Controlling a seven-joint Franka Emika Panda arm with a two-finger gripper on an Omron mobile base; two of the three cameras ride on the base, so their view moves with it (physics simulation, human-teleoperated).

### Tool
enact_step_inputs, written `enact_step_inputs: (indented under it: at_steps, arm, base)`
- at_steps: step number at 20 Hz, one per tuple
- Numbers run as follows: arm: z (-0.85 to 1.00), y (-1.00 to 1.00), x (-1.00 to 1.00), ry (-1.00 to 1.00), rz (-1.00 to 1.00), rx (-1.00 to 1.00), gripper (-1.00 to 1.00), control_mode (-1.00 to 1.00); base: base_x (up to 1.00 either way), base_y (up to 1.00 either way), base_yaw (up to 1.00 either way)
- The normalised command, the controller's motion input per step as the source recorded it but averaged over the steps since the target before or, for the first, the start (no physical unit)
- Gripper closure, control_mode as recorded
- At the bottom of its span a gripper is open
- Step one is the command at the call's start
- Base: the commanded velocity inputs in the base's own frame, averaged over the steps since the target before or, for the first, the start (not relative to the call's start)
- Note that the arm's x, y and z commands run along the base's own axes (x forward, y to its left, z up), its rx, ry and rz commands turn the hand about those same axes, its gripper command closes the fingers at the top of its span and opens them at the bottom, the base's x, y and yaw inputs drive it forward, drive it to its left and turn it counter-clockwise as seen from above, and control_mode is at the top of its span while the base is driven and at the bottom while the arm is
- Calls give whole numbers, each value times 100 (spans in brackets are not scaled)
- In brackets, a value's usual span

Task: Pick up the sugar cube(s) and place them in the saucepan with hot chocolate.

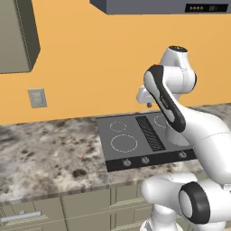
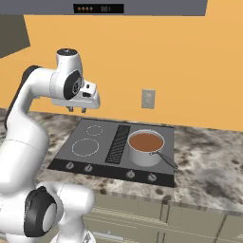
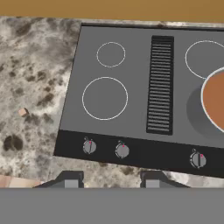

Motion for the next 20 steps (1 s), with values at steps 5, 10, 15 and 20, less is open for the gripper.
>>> enact_step_inputs:
  at_steps: [5, 10, 15, 20]
  arm:
    - [0, 43, 0, 0, 2, 0, -100, -100]
    - [-12, 98, 0, 0, 11, -3, -100, -100]
    - [-23, 85, 9, 0, 18, -1, -100, -100]
    - [-51, 93, 17, 5, 21, -14, -100, -100]
  base:
    - [0, 0, 0]
    - [0, 0, 0]
    - [0, 0, 0]
    - [0, 0, 0]
